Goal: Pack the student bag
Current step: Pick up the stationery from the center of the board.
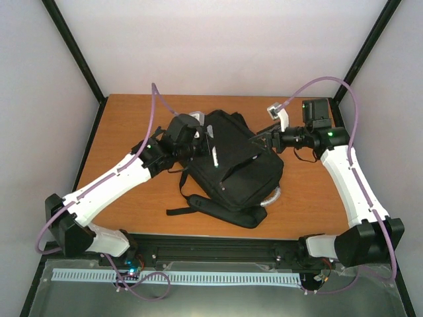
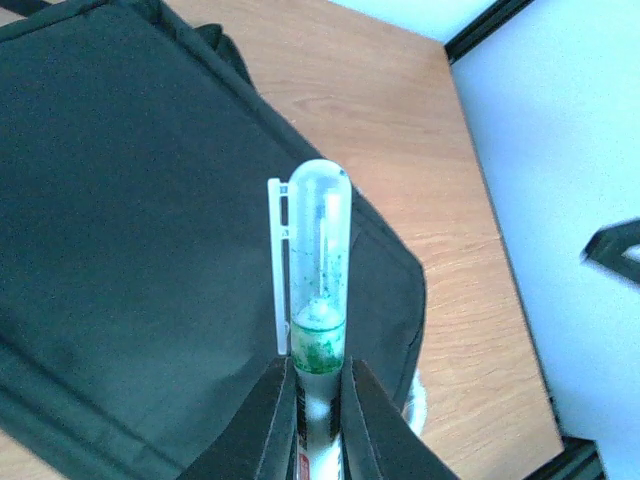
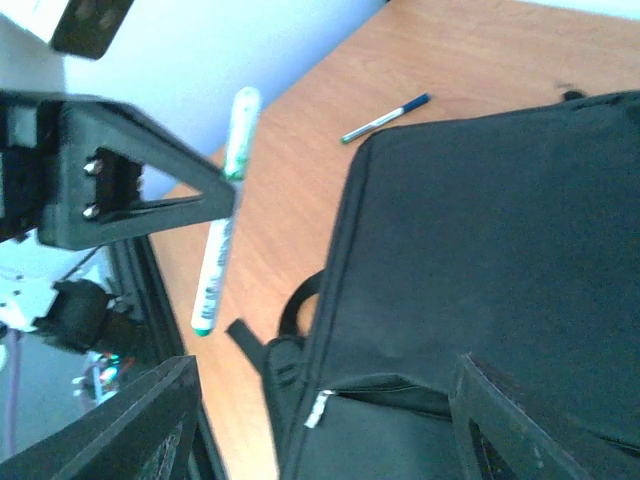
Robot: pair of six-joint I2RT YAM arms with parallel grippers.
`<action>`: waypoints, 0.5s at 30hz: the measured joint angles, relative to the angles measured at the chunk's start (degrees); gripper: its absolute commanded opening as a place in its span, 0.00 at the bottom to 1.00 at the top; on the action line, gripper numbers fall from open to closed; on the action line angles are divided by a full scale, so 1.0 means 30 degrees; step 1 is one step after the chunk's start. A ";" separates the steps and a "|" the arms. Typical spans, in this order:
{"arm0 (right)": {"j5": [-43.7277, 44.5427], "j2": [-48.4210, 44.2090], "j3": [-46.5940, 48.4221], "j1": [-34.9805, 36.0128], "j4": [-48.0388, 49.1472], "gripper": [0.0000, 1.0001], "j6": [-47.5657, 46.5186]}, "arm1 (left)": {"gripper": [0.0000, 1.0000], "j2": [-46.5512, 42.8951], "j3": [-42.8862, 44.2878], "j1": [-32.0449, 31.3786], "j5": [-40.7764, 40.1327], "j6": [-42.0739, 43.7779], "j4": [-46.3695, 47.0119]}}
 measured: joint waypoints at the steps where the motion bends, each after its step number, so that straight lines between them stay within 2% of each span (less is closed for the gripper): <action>1: -0.0248 0.0095 -0.0066 0.0182 -0.0007 0.69 0.0117 | 0.01 0.0095 0.0000 0.0175 0.0291 -0.0138 0.0306; 9: -0.0984 0.1013 -0.0780 0.1749 0.0270 0.69 0.0670 | 0.01 0.1348 0.0219 0.0874 0.2769 -0.1260 0.3206; 15: -0.1158 0.2157 -0.0692 0.2965 0.0721 0.57 0.1005 | 0.01 0.1698 0.0219 0.0911 0.3796 -0.2018 0.4634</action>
